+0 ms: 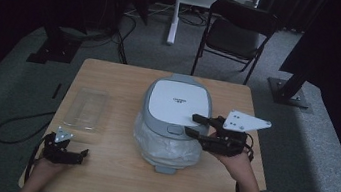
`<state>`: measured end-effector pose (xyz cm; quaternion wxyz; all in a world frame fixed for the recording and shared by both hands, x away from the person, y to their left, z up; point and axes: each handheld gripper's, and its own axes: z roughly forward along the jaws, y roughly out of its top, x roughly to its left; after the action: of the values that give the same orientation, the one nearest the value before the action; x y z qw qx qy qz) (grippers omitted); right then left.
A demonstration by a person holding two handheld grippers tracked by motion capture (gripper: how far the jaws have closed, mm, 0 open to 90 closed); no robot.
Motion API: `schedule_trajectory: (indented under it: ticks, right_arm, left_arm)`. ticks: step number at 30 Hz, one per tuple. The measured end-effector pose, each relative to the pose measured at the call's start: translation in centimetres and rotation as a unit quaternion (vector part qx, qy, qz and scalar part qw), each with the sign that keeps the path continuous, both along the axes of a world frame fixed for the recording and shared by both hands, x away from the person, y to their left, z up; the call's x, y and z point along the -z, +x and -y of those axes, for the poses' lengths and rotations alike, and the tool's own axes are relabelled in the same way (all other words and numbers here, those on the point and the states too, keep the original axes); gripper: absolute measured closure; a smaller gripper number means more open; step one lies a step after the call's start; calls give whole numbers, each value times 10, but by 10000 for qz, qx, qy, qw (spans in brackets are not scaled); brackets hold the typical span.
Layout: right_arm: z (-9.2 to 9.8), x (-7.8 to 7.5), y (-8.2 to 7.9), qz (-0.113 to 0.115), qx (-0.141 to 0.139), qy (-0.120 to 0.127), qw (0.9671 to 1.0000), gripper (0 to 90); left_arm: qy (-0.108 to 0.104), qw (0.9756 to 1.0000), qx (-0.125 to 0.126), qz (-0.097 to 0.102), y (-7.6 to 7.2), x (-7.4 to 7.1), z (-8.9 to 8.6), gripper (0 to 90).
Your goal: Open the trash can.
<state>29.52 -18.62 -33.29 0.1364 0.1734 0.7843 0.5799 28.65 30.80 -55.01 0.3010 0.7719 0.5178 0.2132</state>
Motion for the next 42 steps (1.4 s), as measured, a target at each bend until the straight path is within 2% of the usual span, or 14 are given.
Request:
schedule_trajectory:
  ticks: [2,7,15,18,28,33,36,40,42]
  right_arm:
    - [-4,1,0,35,-42,-14,10000,592]
    - [-13,1,1,36,-159,-117,9998,745]
    - [-25,3,3,7,-290,-190,9994,900]
    - [-28,4,4,-21,-353,-281,9990,900]
    - [-31,7,5,-159,-434,-338,9984,900]
    - [-32,6,6,-142,-452,-401,9981,900]
    - [-34,6,5,-104,-557,-465,9973,900]
    - [-34,8,7,-281,-634,-341,9970,900]
    - [-34,8,6,-217,-604,-392,9972,900]
  left_arm:
    - [-1,10000,8,-1,0,0,0,6]
    - [-4,10000,19,-3,0,0,0,6]
    - [-4,10000,26,-3,0,0,0,6]
    - [-3,10000,26,-3,0,0,0,6]
    - [-5,10000,26,-3,0,0,0,6]
    - [-4,10000,26,-3,0,0,0,6]
    - [-3,10000,27,-3,0,0,0,6]
    - [-2,10000,27,-3,0,0,0,6]
    - [-1,10000,27,-7,0,0,0,6]
